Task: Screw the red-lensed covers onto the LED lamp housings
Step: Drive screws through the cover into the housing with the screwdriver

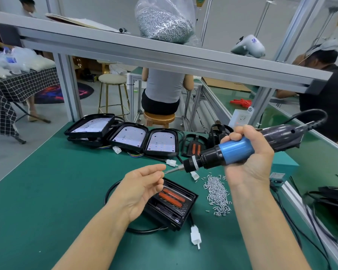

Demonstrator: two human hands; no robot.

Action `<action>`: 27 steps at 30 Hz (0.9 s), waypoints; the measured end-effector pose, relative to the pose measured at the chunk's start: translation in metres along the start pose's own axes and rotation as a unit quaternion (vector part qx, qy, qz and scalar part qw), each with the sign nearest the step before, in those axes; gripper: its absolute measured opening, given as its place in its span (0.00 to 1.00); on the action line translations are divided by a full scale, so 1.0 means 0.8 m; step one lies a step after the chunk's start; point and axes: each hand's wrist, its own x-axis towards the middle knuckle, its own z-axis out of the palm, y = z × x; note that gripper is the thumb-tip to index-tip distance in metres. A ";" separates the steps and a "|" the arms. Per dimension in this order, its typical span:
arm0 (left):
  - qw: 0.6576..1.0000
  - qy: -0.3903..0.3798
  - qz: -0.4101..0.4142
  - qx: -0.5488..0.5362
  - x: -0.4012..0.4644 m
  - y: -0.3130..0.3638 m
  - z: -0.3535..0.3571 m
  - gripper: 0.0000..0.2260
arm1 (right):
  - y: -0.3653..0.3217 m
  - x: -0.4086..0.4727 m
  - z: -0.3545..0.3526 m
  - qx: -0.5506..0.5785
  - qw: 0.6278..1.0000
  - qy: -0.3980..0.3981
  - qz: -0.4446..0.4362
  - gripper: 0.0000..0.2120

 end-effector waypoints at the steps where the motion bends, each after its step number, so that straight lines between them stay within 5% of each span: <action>1: 0.999 0.000 -0.011 -0.031 0.000 0.001 0.000 0.08 | -0.001 0.000 0.000 -0.001 1.000 0.002 0.004 0.12; 6: 0.987 -0.005 -0.053 -0.152 0.000 0.006 0.004 0.09 | -0.003 -0.001 -0.002 -0.013 0.999 0.010 0.039 0.13; 14: 0.984 -0.034 -0.077 -0.160 0.001 0.001 0.020 0.12 | -0.003 0.002 -0.005 -0.003 0.999 0.021 0.024 0.17; 19: 0.967 0.013 -0.077 -0.242 0.002 -0.003 0.031 0.09 | -0.009 0.007 -0.006 0.011 0.999 0.020 -0.031 0.08; 27: 0.979 0.030 -0.048 -0.195 -0.002 -0.008 0.037 0.09 | -0.009 0.010 -0.011 0.010 0.999 0.005 -0.037 0.08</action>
